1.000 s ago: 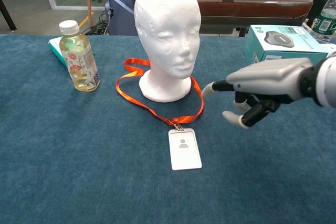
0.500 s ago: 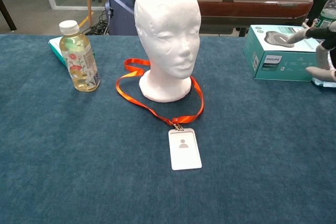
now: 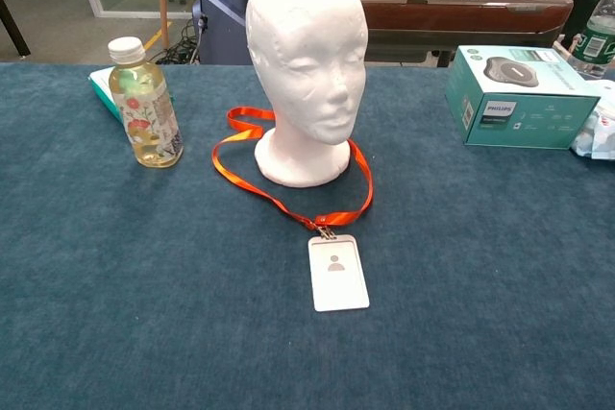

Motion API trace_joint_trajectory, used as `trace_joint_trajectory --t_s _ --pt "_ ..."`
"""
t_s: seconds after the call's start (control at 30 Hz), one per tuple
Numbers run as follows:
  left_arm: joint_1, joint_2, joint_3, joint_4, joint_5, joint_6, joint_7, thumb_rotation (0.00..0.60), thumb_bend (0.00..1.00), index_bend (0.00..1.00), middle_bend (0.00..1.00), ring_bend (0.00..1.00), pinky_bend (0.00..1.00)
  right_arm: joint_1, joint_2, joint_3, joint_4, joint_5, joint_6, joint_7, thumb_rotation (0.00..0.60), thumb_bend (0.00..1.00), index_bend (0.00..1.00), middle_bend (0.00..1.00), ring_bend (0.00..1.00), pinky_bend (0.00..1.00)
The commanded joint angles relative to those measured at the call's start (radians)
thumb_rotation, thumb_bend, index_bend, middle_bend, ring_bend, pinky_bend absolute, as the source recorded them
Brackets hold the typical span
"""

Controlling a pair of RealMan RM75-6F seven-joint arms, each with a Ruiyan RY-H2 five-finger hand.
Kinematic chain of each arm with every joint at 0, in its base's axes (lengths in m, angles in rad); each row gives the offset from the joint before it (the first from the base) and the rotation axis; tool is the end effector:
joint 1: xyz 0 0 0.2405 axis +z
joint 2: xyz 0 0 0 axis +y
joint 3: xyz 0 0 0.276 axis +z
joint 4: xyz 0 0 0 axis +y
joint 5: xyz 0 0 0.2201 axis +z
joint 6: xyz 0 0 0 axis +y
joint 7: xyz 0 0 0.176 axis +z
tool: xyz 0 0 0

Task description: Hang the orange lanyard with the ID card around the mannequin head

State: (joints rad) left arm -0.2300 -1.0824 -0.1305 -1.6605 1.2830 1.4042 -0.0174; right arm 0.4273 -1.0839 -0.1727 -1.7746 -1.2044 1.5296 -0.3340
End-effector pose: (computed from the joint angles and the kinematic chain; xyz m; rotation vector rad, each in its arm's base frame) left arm -0.3198 0.2781 0.1804 -1.2707 -0.9439 -0.9566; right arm -0.2951 -0.2676 0.1471 1.5151 -0.7606 0.6768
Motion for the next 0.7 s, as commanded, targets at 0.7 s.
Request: trace_joint_trajectory --t_s 0.7 --pt "0.144 -0.083 0.089 -0.025 0.140 0.168 0.054 0.361 0.12 0.06 0.29 0.27 0.32 -0.227 -0.009 0.051 0.037 -0.128 0.067 0.030 0.361 0.21 0.10 0.32 0.24 0.41"
